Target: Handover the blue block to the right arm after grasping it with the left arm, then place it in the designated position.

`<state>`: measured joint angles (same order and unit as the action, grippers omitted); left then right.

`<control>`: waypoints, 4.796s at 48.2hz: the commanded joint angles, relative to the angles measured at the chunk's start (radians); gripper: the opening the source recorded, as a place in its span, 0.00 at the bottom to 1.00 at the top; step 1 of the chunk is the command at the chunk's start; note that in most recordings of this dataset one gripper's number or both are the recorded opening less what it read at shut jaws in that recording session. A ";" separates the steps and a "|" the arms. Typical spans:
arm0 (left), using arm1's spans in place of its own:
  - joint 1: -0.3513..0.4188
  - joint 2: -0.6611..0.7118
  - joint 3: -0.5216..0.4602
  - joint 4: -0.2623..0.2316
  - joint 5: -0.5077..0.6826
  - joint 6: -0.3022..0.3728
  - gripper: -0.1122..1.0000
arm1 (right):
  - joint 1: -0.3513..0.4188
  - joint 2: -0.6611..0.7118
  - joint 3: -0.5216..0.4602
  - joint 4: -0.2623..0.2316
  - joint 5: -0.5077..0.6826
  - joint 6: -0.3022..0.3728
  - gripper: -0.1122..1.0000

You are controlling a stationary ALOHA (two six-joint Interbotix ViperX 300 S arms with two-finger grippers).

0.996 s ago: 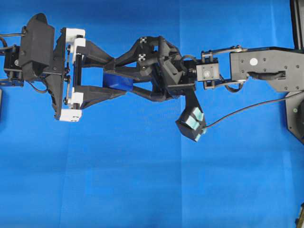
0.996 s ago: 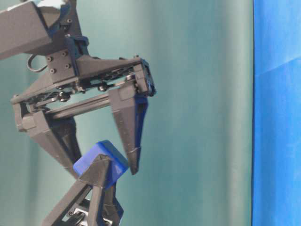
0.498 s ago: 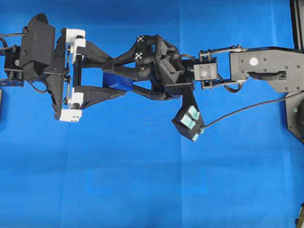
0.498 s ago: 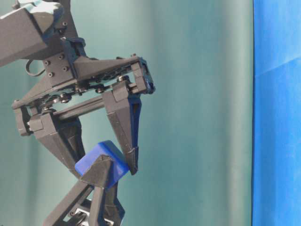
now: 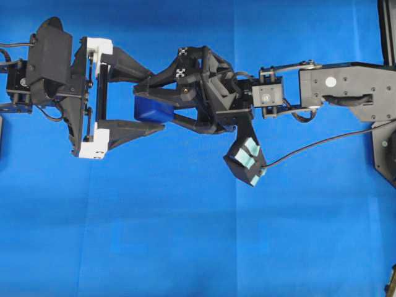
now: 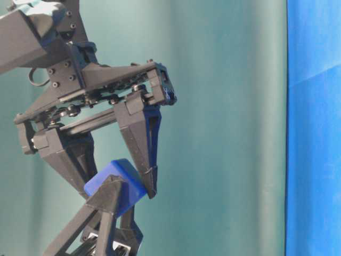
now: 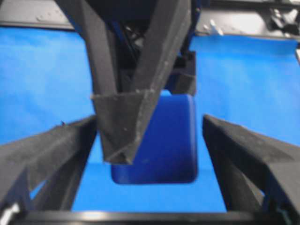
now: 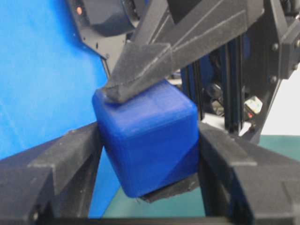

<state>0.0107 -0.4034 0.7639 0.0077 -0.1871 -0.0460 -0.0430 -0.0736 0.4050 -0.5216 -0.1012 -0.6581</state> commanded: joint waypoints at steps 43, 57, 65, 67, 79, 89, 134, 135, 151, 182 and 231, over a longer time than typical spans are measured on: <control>-0.021 -0.120 0.069 -0.002 -0.005 -0.018 0.94 | 0.034 -0.376 0.273 0.005 0.109 0.005 0.50; -0.038 -0.129 0.074 -0.002 -0.003 -0.018 0.94 | 0.057 -0.465 0.321 0.012 0.256 0.006 0.50; -0.038 -0.126 0.069 -0.002 -0.009 -0.017 0.94 | 0.063 -0.479 0.325 0.021 0.261 0.006 0.50; -0.037 -0.126 0.071 -0.002 -0.009 -0.017 0.94 | 0.063 -0.479 0.325 0.021 0.258 0.006 0.50; -0.040 -0.129 0.072 -0.002 -0.009 -0.018 0.94 | 0.061 -0.480 0.324 0.100 0.222 0.049 0.50; -0.040 -0.129 0.071 -0.002 -0.008 -0.018 0.94 | 0.063 -0.485 0.324 0.295 0.210 0.279 0.50; -0.048 -0.124 0.067 -0.002 -0.009 -0.018 0.94 | 0.055 -0.540 0.336 0.388 0.175 0.836 0.50; -0.048 -0.124 0.067 -0.002 -0.009 -0.018 0.94 | 0.055 -0.540 0.336 0.388 0.175 0.836 0.50; -0.048 -0.124 0.067 -0.002 -0.009 -0.018 0.94 | 0.054 -0.540 0.336 0.388 0.178 0.836 0.50; -0.048 -0.124 0.067 -0.002 -0.009 -0.018 0.94 | 0.052 -0.540 0.336 0.388 0.178 0.836 0.50; -0.046 -0.124 0.066 -0.002 -0.009 -0.018 0.94 | 0.051 -0.532 0.337 0.393 0.258 0.839 0.50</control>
<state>-0.0337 -0.5216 0.8498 0.0077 -0.1871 -0.0660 0.0107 -0.6029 0.7532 -0.1350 0.1289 0.1779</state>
